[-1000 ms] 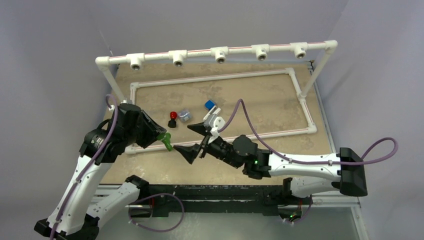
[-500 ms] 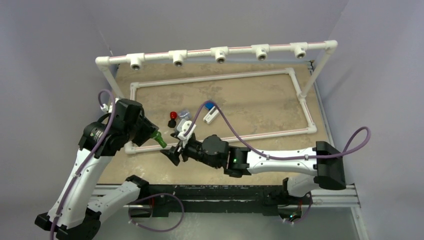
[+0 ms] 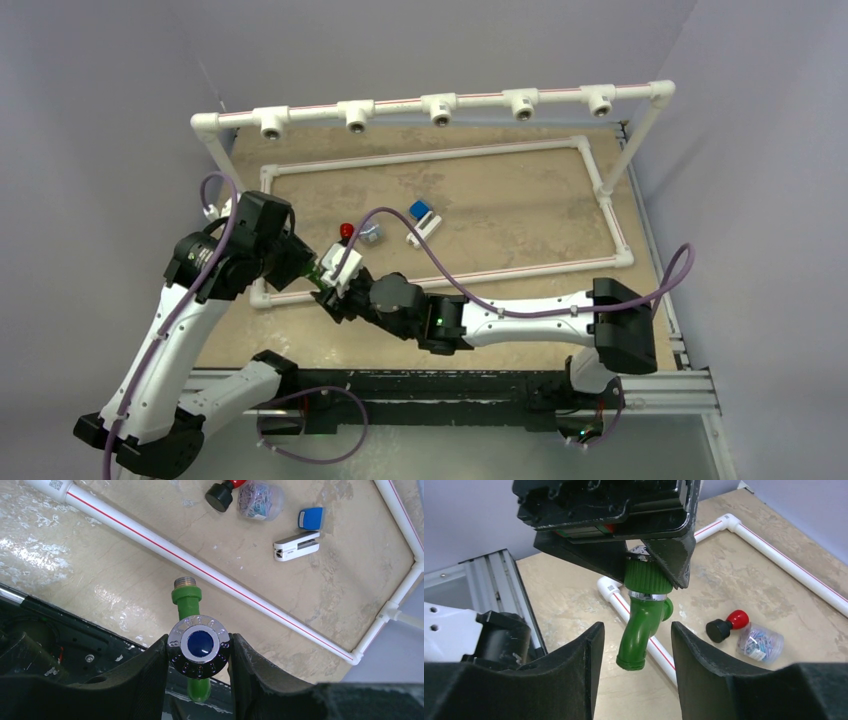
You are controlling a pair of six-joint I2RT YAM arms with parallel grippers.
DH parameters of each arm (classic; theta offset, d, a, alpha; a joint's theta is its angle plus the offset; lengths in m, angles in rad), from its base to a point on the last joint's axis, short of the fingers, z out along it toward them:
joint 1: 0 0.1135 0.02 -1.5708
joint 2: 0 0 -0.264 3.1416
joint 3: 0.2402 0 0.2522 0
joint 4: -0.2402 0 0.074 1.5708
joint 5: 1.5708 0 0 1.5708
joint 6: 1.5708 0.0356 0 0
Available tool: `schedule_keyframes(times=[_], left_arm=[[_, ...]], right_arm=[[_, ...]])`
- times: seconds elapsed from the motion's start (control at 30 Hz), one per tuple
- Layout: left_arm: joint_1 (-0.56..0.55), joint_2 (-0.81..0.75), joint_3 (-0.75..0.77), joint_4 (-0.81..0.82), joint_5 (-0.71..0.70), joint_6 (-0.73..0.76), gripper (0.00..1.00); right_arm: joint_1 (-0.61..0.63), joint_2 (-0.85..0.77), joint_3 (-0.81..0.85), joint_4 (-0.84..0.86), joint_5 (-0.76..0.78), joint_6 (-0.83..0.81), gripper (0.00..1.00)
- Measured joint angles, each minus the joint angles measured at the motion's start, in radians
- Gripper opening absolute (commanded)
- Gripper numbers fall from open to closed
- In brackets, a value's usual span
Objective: Install the water faucets
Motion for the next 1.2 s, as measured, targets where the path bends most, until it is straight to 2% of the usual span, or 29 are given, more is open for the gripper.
schedule_keyframes(times=[0.4,0.57,0.67,0.7,0.93,1.07,1.13,1.2], left_arm=[[0.000,0.001,0.001,-0.014,-0.010,-0.011,0.00],[0.000,0.005,0.001,-0.026,-0.021,-0.024,0.00],[0.000,0.005,0.001,-0.026,-0.024,-0.027,0.00],[0.000,0.005,0.001,-0.026,-0.024,-0.027,0.00],[0.000,0.005,0.001,-0.025,-0.021,-0.027,0.01],[0.000,0.003,0.001,-0.023,-0.017,-0.027,0.22],[0.000,0.002,0.001,-0.023,-0.010,-0.026,0.40],[-0.001,0.000,0.001,-0.020,0.006,-0.026,0.53]], right_arm=[[0.001,0.079,0.044,-0.023,0.031,-0.026,0.35],[0.001,0.093,0.056,-0.034,0.045,-0.026,0.20],[0.001,0.094,0.058,-0.039,0.051,-0.023,0.02],[0.001,0.094,0.059,-0.040,0.052,-0.023,0.00],[0.002,0.093,0.059,-0.043,0.056,-0.020,0.00],[0.002,0.087,0.052,-0.042,0.058,-0.014,0.00],[0.002,0.074,0.038,-0.040,0.058,-0.008,0.00],[0.002,0.052,0.017,-0.039,0.058,0.005,0.00]])
